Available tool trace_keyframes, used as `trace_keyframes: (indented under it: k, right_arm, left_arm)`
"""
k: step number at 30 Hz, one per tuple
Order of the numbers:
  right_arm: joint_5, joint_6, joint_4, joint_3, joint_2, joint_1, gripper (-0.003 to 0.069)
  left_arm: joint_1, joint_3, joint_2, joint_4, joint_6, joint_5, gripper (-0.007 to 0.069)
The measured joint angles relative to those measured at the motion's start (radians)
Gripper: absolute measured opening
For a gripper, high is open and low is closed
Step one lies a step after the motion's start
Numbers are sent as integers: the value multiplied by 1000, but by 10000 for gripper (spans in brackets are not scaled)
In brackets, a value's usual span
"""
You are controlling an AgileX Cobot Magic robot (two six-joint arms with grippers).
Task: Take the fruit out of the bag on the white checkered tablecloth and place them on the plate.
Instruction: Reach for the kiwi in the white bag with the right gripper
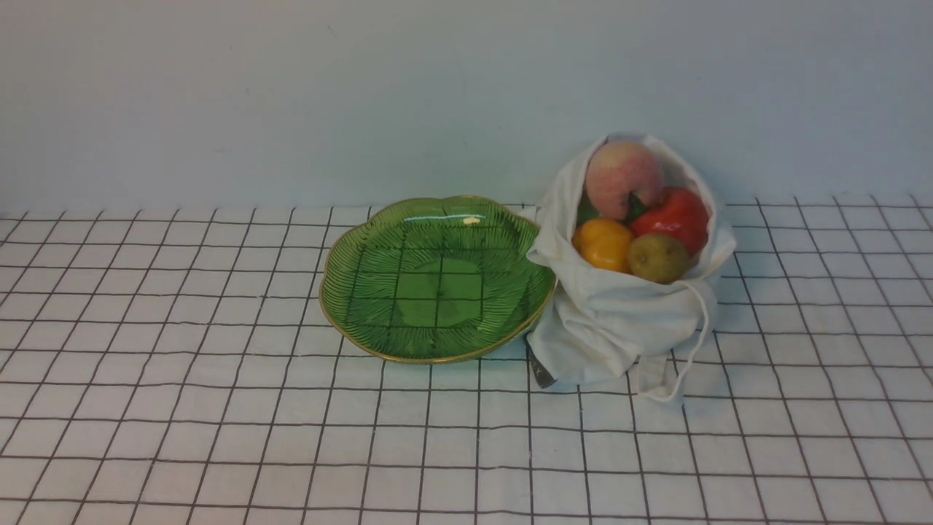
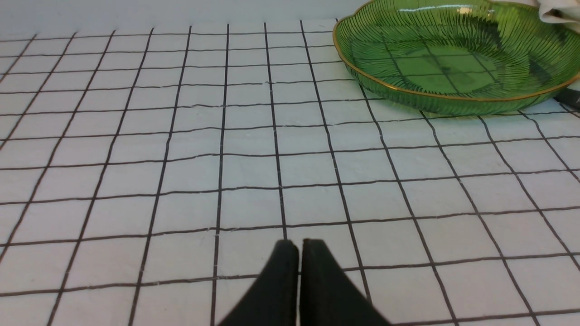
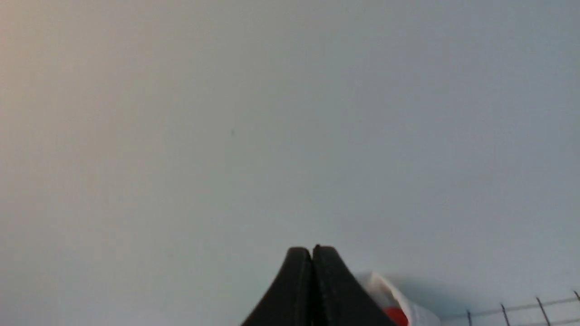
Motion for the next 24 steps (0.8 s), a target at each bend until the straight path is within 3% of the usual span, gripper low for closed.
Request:
trace_keyframes:
  k: [4,7,11,17,19,24]
  right_arm:
    - [263,51,-113,-69,271,0,-14]
    - [324,119,-138,-85,471,0,-1]
    - [328,86,-128,-137,628,0,44]
    - [291,-67,-21,-276,790,2,210]
    - [259,-169,40,-343,878,28,319]
    - [243,-291,65,-487,1054,115,481]
  left_arm:
    - [0,0,0,0,0,0,-8]
    - [0,0,0,0,0,0,-8]
    - [0,0,0,0,0,0,-8]
    - [0,0,0,0,0,0,-8]
    - [0,0,0,0,0,0,-8]
    - [0,0,0,0,0,0,-8]
